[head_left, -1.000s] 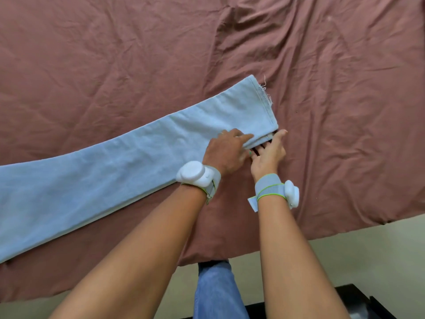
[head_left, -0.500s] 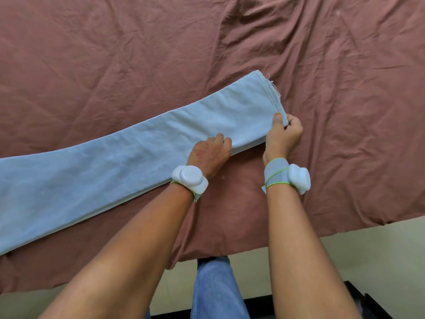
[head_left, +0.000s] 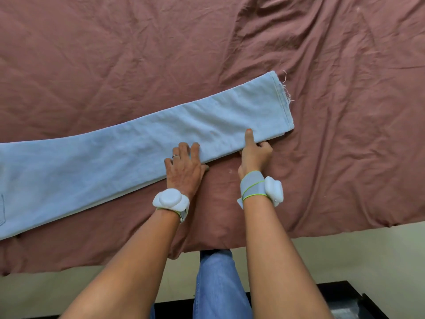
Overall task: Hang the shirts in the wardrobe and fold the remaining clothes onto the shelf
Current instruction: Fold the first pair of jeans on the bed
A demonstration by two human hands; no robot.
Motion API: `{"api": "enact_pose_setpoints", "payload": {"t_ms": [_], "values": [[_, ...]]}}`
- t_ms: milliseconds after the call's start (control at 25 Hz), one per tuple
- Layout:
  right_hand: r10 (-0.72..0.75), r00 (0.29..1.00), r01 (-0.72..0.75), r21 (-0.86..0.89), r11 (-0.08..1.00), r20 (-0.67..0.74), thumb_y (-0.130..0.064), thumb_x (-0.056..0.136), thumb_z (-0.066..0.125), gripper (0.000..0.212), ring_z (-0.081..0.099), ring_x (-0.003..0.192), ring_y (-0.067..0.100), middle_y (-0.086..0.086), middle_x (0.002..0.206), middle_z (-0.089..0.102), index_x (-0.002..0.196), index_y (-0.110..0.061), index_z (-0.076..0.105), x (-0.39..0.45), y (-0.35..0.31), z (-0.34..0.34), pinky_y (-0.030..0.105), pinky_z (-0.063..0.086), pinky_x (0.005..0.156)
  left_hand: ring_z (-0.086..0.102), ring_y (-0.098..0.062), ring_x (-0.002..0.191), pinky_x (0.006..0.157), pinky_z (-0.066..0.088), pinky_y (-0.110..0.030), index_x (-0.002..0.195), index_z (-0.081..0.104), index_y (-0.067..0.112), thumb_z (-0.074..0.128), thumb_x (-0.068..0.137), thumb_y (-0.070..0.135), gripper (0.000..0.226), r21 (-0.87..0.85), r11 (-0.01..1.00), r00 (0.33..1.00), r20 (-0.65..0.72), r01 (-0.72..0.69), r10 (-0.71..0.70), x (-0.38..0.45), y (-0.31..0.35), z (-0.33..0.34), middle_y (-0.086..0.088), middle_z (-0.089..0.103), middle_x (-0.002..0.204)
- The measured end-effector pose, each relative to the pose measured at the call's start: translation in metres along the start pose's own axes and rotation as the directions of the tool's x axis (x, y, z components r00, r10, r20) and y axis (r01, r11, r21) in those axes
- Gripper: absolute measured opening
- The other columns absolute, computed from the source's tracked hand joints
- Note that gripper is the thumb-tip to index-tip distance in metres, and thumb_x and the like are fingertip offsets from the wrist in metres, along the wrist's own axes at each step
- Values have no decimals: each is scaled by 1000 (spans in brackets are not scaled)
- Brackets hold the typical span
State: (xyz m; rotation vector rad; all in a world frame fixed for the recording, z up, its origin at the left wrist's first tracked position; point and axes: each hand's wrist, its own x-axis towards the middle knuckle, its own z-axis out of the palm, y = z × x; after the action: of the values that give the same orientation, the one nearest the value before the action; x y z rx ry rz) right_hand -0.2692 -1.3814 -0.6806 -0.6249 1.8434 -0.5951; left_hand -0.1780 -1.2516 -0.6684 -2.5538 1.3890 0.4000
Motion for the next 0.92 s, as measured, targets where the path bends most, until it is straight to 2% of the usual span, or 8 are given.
{"api": "enact_pose_setpoints", "payload": {"t_ms": [200,360,480,600,680,760,800,920], "values": [[-46,999,46,49,998,-10,-21,78,68,16,67,86,23,3,98,68,83,-22,54,1,-8,6,51,56,83,55,-32,63,44,43,-34,87,58,8,70,65,-3,27,-72,952,954,-59,-298,295,-1,-31,-3,-12,54,80],[148,980,-188,361,913,135,-18,89,66,12,67,93,23,2,98,68,95,-21,56,-9,-9,3,49,56,81,56,-34,99,72,45,-43,122,53,15,55,86,23,37,-150,950,959,32,-273,281,-3,-35,-9,-10,53,114],[234,912,-362,389,847,338,-11,83,74,38,66,107,25,7,116,69,119,-17,61,-31,-4,10,47,55,85,18,-38,144,106,29,-52,150,19,36,48,84,51,74,-126,984,984,111,-123,137,-18,-42,-1,-3,13,159],[252,878,-398,327,857,408,-5,84,71,47,64,112,29,14,123,65,129,-3,57,-58,7,25,50,51,95,-25,-35,144,113,1,-65,148,-15,42,49,85,62,93,-237,961,912,346,-142,221,-21,-48,9,11,-27,157],[199,913,-330,359,873,356,-5,88,66,43,65,108,27,12,119,66,129,1,53,-69,5,33,47,48,101,-12,-32,148,114,4,-61,151,-3,39,47,90,54,80,-377,912,906,308,-163,289,-14,-55,4,12,-10,161],[71,938,-209,389,897,341,-5,92,60,33,67,93,15,2,104,68,124,-1,53,-94,-4,44,35,51,96,39,-28,137,110,32,-43,148,34,26,47,93,38,57,-627,777,982,105,-58,157,-12,-82,-4,0,39,152],[-6,936,-144,398,906,353,-4,94,58,24,67,87,8,-3,99,67,118,-5,55,-120,-7,55,28,53,89,61,-23,113,97,46,-30,137,51,20,50,94,30,44,-772,633,998,34,56,-46,-18,-107,-9,-6,59,133],[-212,908,44,419,907,363,-4,95,55,16,67,84,0,-10,95,67,95,-18,62,-179,-10,79,18,52,81,63,-6,55,55,47,-17,103,66,15,50,96,16,17,-956,102,871,203,275,-447,-32,-166,-18,-10,72,84]]}}
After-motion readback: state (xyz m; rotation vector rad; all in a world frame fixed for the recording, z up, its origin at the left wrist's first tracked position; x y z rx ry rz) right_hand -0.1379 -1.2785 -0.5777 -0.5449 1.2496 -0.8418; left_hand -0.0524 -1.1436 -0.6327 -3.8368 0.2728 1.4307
